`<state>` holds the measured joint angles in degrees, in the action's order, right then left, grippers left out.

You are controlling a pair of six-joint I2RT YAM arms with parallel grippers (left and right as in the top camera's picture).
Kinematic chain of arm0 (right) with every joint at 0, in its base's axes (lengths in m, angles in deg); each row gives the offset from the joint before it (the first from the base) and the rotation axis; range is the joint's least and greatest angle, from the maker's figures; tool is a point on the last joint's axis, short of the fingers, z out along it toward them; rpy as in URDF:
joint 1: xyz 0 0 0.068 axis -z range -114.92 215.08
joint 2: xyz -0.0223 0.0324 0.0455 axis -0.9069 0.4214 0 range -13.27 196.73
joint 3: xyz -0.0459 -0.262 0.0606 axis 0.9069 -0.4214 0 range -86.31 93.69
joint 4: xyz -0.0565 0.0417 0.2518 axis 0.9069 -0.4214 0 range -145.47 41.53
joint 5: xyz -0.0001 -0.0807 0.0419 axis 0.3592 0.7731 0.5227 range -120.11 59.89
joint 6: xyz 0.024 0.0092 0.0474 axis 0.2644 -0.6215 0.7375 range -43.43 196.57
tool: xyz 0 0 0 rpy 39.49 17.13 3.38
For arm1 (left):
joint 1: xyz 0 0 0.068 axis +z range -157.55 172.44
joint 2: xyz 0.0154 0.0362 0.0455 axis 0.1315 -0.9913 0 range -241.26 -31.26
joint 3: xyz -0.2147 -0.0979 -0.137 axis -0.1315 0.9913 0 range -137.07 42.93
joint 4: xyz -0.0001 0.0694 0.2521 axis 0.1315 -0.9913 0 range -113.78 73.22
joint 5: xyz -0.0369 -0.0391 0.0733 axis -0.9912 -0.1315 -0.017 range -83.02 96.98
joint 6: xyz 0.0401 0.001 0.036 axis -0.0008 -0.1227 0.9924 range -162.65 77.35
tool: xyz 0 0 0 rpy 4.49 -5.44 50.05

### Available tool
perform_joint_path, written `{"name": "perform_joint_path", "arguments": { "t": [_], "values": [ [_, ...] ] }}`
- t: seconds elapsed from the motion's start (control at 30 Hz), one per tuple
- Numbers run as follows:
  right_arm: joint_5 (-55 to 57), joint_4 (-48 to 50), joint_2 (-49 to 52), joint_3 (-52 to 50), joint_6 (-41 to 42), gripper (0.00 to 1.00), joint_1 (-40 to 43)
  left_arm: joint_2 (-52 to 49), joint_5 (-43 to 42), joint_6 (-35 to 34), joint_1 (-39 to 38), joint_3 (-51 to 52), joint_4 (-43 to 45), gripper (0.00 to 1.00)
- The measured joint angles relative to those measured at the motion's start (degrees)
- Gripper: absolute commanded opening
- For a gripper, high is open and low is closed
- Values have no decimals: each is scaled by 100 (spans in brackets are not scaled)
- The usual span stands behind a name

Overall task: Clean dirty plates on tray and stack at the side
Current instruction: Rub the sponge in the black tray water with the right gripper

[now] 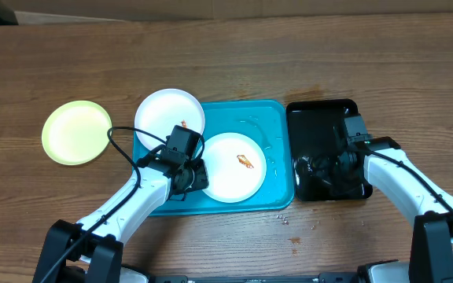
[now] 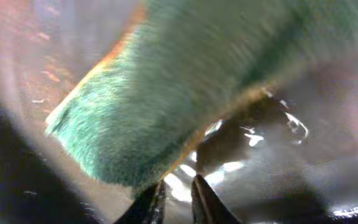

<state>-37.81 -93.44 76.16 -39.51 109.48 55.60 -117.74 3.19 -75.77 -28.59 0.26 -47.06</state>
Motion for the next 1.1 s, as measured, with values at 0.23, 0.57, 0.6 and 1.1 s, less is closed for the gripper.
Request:
{"name": "perform_joint_path", "arguments": {
  "t": [0.23, 0.57, 0.6, 1.1],
  "values": [
    [-297, 671, 0, 0, -31, 49, 0, 0, 2, 0, 0, 0, -11, 41],
    [-459, 1663, 0, -4, -24, 74, 0, 0, 2, 0, 0, 0, -11, 42],
    [-525, 1784, 0, -4, -92, 77, 0, 0, 2, 0, 0, 0, -11, 42],
    [-291, 138, -2, 1342, -1915, 83, 378, 0, 2, 0, 0, 0, -4, 45]
  ]
}}
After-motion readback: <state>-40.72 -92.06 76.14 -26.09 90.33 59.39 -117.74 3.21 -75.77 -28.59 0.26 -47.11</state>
